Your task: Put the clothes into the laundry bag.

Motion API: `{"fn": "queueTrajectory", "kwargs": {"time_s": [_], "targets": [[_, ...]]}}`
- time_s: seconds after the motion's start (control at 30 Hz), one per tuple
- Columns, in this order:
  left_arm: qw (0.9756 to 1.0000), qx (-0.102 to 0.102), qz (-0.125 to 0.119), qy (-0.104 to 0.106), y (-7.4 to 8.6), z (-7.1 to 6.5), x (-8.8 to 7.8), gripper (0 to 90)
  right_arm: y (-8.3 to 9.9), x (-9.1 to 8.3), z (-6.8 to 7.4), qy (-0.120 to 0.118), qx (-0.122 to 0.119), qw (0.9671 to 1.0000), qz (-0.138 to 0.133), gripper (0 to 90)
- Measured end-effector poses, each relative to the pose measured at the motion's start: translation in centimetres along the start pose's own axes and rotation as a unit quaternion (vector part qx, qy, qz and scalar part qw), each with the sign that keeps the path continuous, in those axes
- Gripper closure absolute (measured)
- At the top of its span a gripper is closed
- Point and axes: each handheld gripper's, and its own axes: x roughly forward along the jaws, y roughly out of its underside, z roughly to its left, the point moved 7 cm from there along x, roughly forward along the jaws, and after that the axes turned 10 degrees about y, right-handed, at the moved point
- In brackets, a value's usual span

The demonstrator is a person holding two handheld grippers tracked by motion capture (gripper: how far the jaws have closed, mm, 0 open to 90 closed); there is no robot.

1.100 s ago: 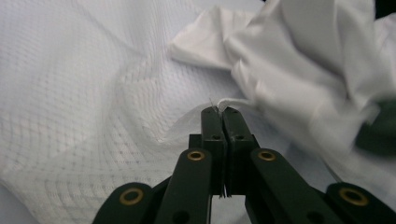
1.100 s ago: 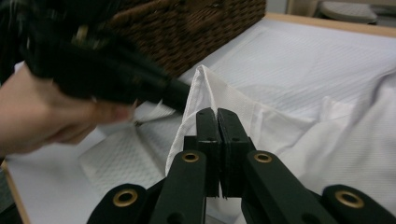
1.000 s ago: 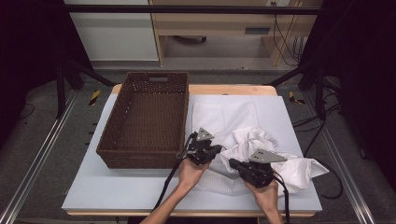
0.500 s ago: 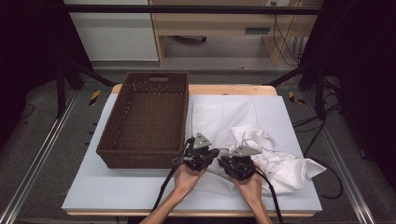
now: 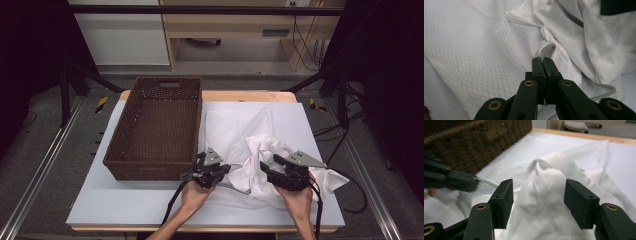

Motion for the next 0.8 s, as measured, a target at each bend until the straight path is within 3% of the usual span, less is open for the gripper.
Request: {"fn": "queueTrajectory", "kwargs": {"time_s": [0.07, 0.2, 0.23, 0.3, 0.37, 0.47, 0.53, 0.63, 0.8], "targets": [[1.0000, 0.000, 0.001, -0.001, 0.1, 0.1, 0.0, 88.4, 0.7, 1.0, 0.0, 0.010, -0.012, 0.9997, 0.017, 46.5], [1.0000, -0.005, 0.001, 0.001, 0.1, 0.1, 0.2, 88.4, 1.7, 2.4, 0.5, -0.001, -0.015, 0.9988, 0.046, 83.0], [1.0000, -0.006, 0.000, 0.000, 0.1, 0.1, 0.3, 88.4, 1.6, 2.4, 0.6, -0.004, -0.015, 0.9989, 0.044, 86.2], [1.0000, -0.009, -0.002, 0.000, -0.2, 0.2, 0.3, 88.4, 1.3, 1.9, 0.7, -0.011, -0.016, 0.9993, 0.033, 87.5], [0.9999, -0.016, -0.006, 0.001, -0.7, 0.3, 0.3, 88.4, 0.9, 0.9, 1.3, -0.040, -0.022, 0.9989, 0.009, 87.7], [0.9996, -0.023, -0.013, 0.004, -1.6, 0.4, 0.3, 88.4, 0.8, -0.3, 3.1, -0.103, -0.027, 0.9943, -0.002, 87.7], [0.9994, -0.028, -0.021, 0.008, -2.3, 0.2, 0.2, 88.5, 1.3, -0.4, 4.6, -0.140, -0.038, 0.9894, 0.008, 87.6], [0.9993, -0.022, -0.030, 0.004, -3.5, -0.2, -0.1, 88.6, 2.2, 0.4, 6.7, -0.162, -0.064, 0.9843, 0.030, 87.5], [0.9991, -0.014, -0.039, 0.002, -4.9, -0.8, -0.6, 88.7, 3.5, 2.6, 8.5, -0.160, -0.088, 0.9807, 0.072, 87.5]]}}
